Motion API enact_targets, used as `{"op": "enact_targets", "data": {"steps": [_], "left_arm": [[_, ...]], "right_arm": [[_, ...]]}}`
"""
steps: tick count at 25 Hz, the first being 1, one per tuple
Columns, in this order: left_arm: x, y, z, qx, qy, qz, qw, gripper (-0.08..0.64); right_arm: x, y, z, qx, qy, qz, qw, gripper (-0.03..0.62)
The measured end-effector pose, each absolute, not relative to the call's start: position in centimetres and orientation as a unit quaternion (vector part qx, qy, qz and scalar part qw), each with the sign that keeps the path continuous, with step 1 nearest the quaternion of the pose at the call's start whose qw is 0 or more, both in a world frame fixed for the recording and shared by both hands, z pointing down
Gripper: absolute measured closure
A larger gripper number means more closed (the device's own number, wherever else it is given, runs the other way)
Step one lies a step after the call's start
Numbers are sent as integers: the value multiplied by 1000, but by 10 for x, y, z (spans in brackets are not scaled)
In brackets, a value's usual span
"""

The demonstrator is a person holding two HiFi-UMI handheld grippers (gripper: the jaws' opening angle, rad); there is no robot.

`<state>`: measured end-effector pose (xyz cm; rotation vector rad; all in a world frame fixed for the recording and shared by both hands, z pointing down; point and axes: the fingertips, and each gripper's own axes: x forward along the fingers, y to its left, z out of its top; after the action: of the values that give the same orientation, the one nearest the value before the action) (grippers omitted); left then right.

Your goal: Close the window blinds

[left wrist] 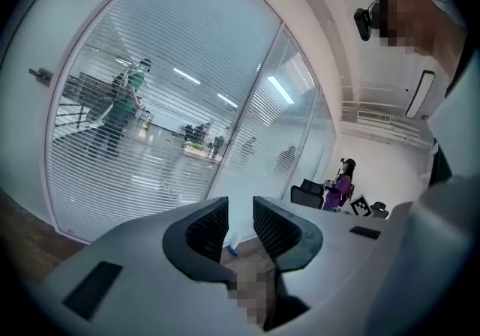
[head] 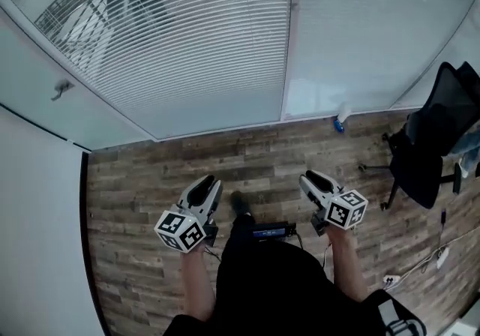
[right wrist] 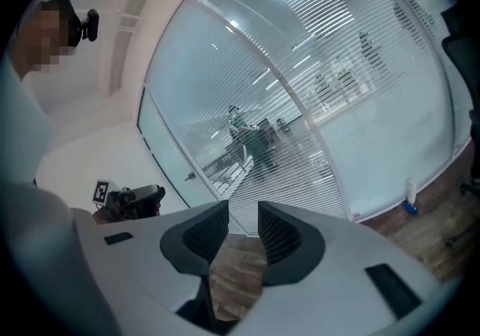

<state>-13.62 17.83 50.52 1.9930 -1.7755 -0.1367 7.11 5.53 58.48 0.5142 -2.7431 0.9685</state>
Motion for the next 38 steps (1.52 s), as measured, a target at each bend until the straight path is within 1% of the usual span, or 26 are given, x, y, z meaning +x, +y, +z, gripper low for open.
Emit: {"op": "enact_targets", "data": {"steps": [4, 8, 12, 17, 24, 30, 35, 38], "left_arm": [[-169, 111, 513, 746, -622, -77, 224, 445], [-212, 68, 508, 763, -600, -83, 225, 445], [-258, 45, 507, 768, -590, -99, 230, 445], [-310, 34, 507, 761, -596, -121, 227, 445], [-326, 28, 524, 753, -589, -141, 257, 445], [-338, 17, 520, 748, -602, -137, 244, 445], [-360, 9, 506, 721, -639, -132, 233, 445], [-357, -6, 496, 715, -651, -117, 227, 445]], "right_arm": [[51, -9, 580, 223, -927, 279, 112, 466], [9, -54, 560, 254, -929, 238, 123, 466], [-35, -88, 539, 282, -929, 200, 133, 466], [-88, -125, 507, 311, -930, 116, 157, 466], [-90, -175, 446, 377, -907, -10, 190, 466], [-84, -249, 398, 450, -871, -79, 181, 465], [-103, -305, 372, 462, -862, -118, 172, 455], [-109, -343, 358, 468, -856, -144, 165, 451]]}}
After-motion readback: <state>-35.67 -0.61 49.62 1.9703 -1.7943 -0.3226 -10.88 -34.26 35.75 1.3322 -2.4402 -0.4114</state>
